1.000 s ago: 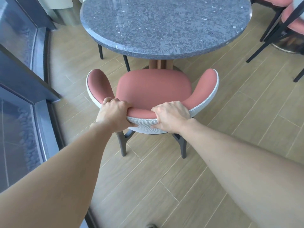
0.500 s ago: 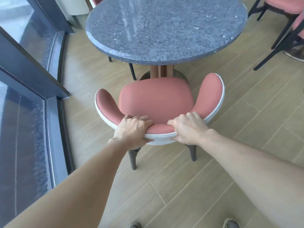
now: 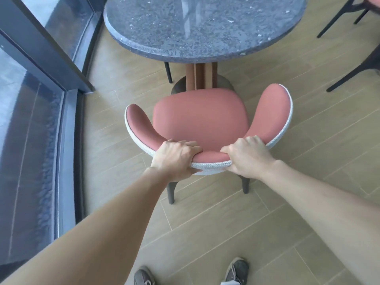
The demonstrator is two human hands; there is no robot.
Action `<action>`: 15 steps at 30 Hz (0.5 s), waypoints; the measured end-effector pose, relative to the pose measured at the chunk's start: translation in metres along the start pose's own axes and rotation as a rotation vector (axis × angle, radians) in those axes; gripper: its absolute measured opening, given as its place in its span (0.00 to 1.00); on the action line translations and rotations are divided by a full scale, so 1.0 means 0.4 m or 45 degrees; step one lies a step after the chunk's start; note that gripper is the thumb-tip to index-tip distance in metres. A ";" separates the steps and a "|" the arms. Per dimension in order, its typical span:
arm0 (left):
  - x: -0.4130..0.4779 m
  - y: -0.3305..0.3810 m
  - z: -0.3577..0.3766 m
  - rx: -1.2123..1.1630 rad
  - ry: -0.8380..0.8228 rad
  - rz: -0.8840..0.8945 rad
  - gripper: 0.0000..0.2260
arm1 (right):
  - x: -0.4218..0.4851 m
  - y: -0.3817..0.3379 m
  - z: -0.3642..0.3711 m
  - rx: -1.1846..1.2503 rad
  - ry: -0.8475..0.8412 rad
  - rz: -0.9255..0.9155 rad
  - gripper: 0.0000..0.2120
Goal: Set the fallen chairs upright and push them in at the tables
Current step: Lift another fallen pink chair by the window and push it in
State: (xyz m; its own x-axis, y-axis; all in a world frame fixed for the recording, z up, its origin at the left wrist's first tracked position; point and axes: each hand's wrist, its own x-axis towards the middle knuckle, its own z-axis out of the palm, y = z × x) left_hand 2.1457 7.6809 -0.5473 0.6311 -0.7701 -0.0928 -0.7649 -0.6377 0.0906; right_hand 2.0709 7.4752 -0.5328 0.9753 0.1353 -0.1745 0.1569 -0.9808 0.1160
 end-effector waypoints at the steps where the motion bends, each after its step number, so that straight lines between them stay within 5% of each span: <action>1: -0.001 0.030 0.009 -0.011 0.006 0.003 0.12 | -0.027 0.013 0.007 0.000 -0.001 0.004 0.18; 15: 0.158 0.225 0.050 0.013 0.120 -0.015 0.18 | -0.121 0.244 0.059 0.108 -0.045 0.105 0.24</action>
State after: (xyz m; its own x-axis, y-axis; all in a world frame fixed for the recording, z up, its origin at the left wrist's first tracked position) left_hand 2.1142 7.5751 -0.5649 0.6492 -0.7606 -0.0003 -0.7582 -0.6471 0.0802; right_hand 2.0353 7.3694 -0.5362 0.9781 0.0500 -0.2021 0.0610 -0.9969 0.0488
